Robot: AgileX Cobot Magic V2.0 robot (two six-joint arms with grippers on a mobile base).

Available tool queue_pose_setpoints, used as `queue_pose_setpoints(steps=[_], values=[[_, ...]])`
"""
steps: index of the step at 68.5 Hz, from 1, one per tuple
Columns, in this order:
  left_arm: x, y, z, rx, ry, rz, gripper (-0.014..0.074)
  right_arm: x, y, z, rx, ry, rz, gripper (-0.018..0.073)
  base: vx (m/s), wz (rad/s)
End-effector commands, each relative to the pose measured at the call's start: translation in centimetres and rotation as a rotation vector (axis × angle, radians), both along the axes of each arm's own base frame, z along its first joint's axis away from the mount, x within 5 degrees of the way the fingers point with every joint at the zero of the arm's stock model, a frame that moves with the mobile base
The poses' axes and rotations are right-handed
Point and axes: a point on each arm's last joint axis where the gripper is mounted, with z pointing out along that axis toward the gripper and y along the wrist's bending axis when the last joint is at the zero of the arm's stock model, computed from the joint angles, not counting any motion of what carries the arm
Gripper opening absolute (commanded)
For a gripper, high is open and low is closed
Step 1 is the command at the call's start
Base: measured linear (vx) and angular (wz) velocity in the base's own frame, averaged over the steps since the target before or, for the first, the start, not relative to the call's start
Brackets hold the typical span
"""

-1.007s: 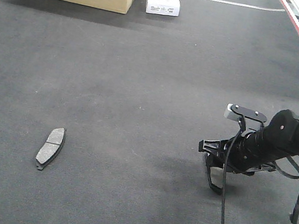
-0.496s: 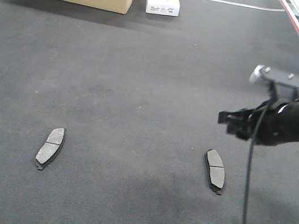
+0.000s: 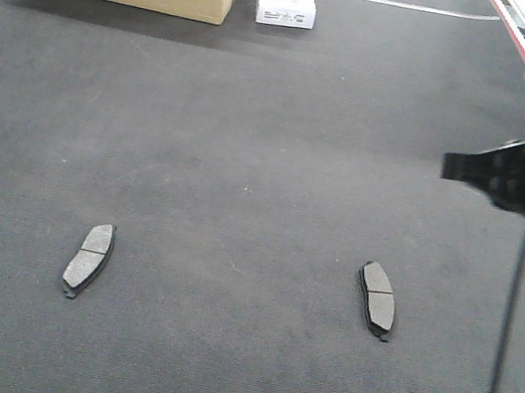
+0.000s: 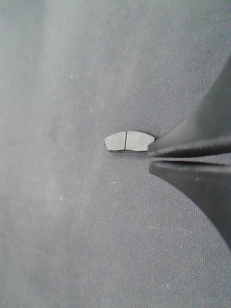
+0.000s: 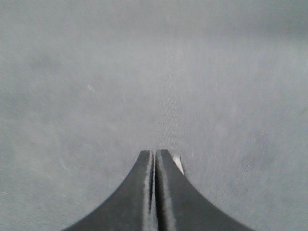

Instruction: Move and align brake pads A on conveyor

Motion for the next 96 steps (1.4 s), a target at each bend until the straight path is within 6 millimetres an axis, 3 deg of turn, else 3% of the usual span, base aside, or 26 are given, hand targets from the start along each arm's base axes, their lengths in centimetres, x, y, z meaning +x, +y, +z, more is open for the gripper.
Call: queue_pose_setpoints(steps=[1, 9, 33, 43, 59, 96], values=[[0.2, -0.2, 1.3, -0.02, -0.079, -0.017, -0.0006, -1.8, -0.5, 3.2, -0.001, -0.144, 0.002, -0.001, 0.0, 0.0], [0.2, -0.2, 1.3, -0.02, -0.079, -0.017, -0.0006, -4.4, -0.9, 3.4, -0.003, -0.222, -0.001, -0.001, 0.0, 0.0], [0.2, -0.2, 1.3, -0.02, -0.079, -0.017, -0.0006, -13.6, -2.6, -0.4, -0.025, -0.458, -0.016, -0.001, 0.0, 0.0], [0.2, -0.2, 1.3, -0.02, -0.079, -0.017, -0.0006, -15.9, -3.0, -2.0, -0.037, -0.508, -0.014, -0.001, 0.0, 0.0], [0.2, -0.2, 1.3, -0.02, -0.079, -0.017, -0.0006, -17.7, -3.3, -2.5, -0.026, -0.576, -0.022, -0.001, 0.0, 0.0], [0.2, -0.2, 1.3, -0.02, -0.079, -0.017, -0.0006, -17.7, -3.3, -2.5, -0.023, -0.577, -0.022, -0.001, 0.0, 0.0]])
